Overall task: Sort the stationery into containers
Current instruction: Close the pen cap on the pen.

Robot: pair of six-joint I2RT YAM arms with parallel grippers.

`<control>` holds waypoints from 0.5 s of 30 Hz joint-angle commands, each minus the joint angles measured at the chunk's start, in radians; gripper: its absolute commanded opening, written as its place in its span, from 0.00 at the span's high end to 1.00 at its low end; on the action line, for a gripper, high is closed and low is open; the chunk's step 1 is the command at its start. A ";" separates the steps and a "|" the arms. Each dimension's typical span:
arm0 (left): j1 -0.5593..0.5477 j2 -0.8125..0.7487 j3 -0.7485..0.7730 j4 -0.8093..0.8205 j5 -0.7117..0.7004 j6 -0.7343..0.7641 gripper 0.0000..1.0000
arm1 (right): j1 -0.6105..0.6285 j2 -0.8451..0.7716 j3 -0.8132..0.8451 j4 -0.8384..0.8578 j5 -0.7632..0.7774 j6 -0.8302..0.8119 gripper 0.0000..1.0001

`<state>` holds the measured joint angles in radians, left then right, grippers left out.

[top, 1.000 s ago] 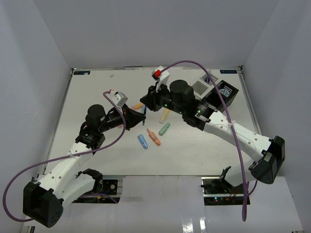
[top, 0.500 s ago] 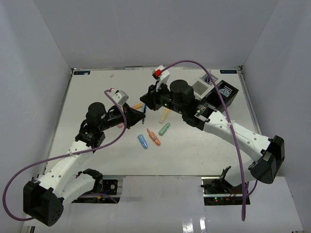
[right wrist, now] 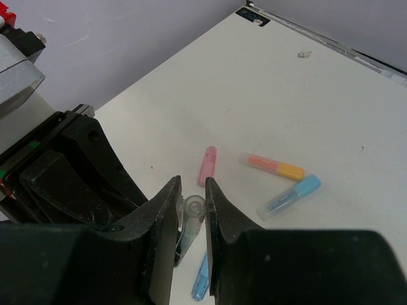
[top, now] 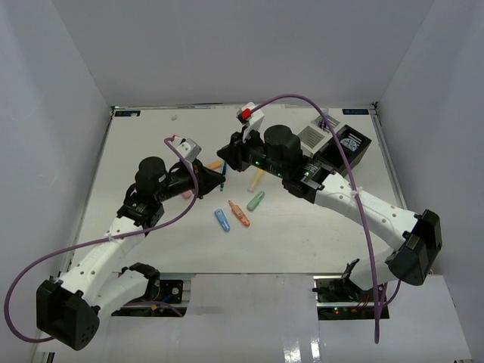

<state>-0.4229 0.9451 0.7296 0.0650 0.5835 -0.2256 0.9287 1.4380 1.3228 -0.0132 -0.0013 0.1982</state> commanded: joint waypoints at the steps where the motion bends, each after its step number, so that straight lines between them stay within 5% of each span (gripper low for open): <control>1: 0.009 -0.078 0.192 0.404 -0.090 0.005 1.00 | 0.029 0.088 -0.112 -0.409 -0.105 -0.022 0.92; 15: 0.009 -0.069 0.166 0.369 -0.025 0.019 1.00 | 0.021 0.085 -0.087 -0.412 -0.094 -0.025 0.92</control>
<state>-0.4229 0.9455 0.7547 0.0265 0.5648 -0.2008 0.9211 1.4399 1.3174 0.0120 -0.0101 0.1986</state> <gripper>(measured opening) 0.186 0.251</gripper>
